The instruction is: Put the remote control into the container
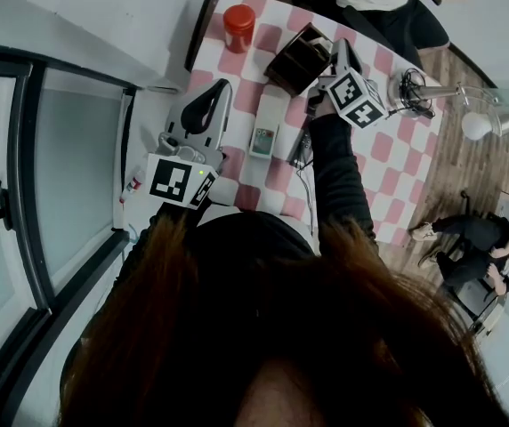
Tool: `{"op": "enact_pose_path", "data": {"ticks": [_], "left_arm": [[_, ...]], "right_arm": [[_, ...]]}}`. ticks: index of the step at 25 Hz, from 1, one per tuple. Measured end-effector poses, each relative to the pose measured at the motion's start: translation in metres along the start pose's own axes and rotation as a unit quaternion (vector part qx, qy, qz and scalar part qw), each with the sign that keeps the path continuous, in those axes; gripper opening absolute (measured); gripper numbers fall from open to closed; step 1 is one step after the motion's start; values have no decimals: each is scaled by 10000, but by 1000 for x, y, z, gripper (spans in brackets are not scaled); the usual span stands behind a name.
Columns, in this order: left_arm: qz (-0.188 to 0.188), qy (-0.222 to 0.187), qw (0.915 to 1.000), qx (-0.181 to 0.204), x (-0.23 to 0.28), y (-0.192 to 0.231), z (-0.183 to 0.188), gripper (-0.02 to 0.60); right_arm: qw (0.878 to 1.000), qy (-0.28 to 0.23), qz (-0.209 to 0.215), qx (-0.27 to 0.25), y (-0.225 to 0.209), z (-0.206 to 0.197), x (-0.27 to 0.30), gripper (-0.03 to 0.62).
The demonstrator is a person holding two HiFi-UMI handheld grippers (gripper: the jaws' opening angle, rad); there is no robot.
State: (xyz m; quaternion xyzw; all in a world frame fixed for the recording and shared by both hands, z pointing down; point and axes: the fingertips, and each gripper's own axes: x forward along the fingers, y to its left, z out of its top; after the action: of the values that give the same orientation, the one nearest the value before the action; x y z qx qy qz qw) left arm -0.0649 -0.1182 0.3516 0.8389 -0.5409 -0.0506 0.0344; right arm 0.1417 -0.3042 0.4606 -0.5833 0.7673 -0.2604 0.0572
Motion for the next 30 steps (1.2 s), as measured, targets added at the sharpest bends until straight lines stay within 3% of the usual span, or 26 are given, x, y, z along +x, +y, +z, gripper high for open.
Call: {"op": "enact_pose_path", "data": {"ticks": [6,11,15,21,30], "left_arm": [[-46,6,10000,31,1,-3,1,9],[-81,-52,9999,56,3,-6,5,9],[-143,-82,9998,86,6,-10,7,9],[-181,-128,9996,154,5,-14,12,9],[-360,-164,9989,237,4,-24,17,9]], "right_arm": [[9948,-743,658,213,10,30,-20,17],[9753,-1481,1566,486,35,62,-56,17],[9645,-1709,1976,377,51,76,-87,17],[9594,-1779,2187,8,71,82,-130,17],[9647,-1491,2164,-168,83,68,-180,17]]}}
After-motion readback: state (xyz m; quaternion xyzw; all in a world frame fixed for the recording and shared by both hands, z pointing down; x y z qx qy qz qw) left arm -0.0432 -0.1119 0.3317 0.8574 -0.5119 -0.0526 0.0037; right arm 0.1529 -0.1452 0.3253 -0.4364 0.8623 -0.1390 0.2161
